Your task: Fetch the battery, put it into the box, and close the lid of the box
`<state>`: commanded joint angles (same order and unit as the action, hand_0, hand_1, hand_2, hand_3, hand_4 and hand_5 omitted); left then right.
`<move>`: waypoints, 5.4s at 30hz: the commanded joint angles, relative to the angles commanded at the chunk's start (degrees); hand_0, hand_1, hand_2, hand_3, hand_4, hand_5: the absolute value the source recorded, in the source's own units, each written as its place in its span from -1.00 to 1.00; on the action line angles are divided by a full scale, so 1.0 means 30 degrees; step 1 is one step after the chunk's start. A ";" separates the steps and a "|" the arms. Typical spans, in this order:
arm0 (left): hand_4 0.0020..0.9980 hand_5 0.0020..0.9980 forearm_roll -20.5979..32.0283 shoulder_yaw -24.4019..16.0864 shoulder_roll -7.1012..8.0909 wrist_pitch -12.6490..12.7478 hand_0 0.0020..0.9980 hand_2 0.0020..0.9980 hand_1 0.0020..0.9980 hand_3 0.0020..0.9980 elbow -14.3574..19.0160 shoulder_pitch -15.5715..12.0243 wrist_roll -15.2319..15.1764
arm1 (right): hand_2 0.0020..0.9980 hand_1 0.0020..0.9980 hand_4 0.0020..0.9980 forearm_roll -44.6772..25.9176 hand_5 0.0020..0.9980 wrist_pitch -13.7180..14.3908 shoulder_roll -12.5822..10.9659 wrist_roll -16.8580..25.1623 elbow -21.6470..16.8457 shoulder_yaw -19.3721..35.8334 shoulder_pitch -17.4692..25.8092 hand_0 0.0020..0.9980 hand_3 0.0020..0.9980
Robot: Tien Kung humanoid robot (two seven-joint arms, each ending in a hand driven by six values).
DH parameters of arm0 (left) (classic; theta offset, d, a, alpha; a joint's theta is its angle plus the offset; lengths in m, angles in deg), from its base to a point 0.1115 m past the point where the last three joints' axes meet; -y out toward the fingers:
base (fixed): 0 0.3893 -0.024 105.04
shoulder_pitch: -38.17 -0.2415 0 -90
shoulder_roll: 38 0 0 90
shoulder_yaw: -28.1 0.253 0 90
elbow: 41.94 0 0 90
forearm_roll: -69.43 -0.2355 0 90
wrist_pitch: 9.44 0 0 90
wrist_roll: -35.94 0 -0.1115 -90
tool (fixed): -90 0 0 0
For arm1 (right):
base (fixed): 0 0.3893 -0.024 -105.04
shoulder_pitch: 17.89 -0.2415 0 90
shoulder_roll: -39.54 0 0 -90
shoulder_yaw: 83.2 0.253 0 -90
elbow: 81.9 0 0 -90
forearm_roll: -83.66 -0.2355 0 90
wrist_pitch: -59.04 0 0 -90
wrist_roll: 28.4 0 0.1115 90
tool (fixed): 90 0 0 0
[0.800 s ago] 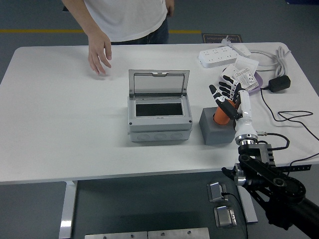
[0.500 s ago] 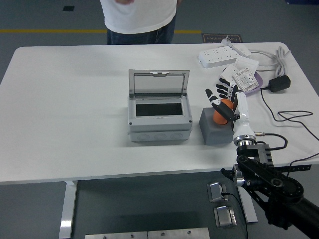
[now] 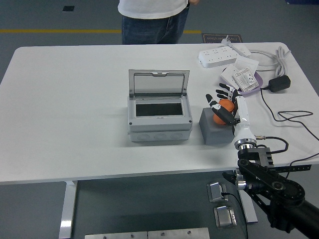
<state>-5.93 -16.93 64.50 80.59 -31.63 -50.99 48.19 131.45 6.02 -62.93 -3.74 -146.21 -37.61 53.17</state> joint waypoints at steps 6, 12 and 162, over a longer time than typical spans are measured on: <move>0.20 -0.10 0.0038 0.0042 -0.0010 0.0013 0.27 0.25 0.42 0.20 0.0000 -0.0003 -0.0012 | 0.37 0.43 0.69 0.0081 -0.34 0.0000 -0.0008 -0.0044 0.0043 -0.0210 0.0028 0.49 0.52; 0.20 -0.09 0.0064 0.0093 -0.0008 0.0025 0.27 0.26 0.42 0.20 0.0000 -0.0005 -0.0036 | 0.34 0.41 0.63 0.0248 -0.41 0.0000 -0.0004 -0.0162 0.0039 -0.0327 0.0044 0.45 0.51; 0.21 -0.04 -0.1000 -0.0615 0.0564 -0.0206 0.27 0.26 0.42 0.20 0.0000 0.0336 0.0274 | -0.26 -0.29 -0.65 1.7011 -0.93 -0.5164 0.4156 -1.8796 0.2500 -1.0542 -1.1340 -0.25 -0.15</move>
<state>-8.93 -18.77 66.19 79.97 -31.63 -49.98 49.01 182.49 -9.47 -50.46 -60.13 -138.71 -69.23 19.15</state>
